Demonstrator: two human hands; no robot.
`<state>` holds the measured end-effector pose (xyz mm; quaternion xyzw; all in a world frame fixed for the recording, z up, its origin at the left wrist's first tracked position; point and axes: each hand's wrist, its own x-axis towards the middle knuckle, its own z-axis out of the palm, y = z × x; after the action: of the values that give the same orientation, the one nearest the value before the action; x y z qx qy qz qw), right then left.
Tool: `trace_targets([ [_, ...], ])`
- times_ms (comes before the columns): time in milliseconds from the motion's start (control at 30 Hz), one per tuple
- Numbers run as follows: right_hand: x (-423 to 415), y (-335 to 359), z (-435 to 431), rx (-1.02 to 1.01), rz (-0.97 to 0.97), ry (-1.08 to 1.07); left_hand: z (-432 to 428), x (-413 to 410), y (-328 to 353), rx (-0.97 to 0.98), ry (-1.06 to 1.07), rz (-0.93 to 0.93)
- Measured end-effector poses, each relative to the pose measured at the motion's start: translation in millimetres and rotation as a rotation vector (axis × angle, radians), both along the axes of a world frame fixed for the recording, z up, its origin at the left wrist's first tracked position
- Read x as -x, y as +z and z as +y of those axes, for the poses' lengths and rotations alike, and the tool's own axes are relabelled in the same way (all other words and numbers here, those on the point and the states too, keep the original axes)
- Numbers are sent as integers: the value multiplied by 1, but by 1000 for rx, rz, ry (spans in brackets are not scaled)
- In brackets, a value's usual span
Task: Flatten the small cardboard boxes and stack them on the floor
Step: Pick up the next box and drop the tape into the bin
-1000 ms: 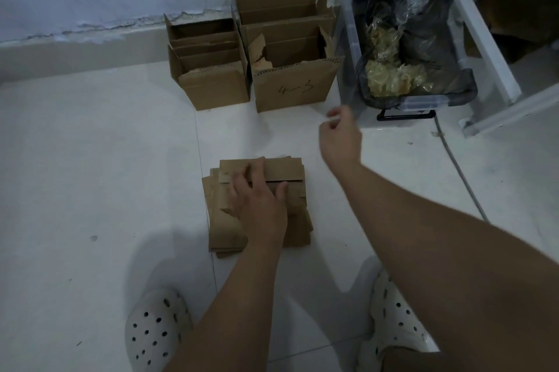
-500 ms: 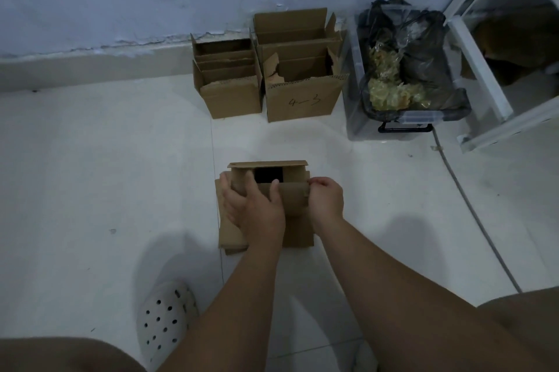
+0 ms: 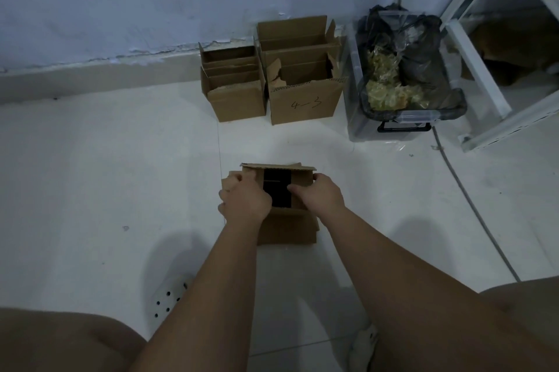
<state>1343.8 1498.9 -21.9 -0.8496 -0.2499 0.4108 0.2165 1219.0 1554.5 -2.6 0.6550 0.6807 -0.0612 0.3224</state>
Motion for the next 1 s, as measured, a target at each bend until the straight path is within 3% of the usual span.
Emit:
trace_targets([
  [200,3,2,0,118,-56,39,-7,-1,4,-59,-178,130],
  [367,10,-2,-3,185,-64,125,-7,4,5,33,43,4],
  [467,14,-1,-2,201,-122,204,-2,10,2,171,31,-14],
  [767,0,34,32,170,-86,226,19,4,8,77,173,-108],
  [867,-9,40,37,70,-100,189,30,4,16,74,201,-278],
  [1000,-18,38,30,-130,-125,113,35,-1,28,62,380,-768],
])
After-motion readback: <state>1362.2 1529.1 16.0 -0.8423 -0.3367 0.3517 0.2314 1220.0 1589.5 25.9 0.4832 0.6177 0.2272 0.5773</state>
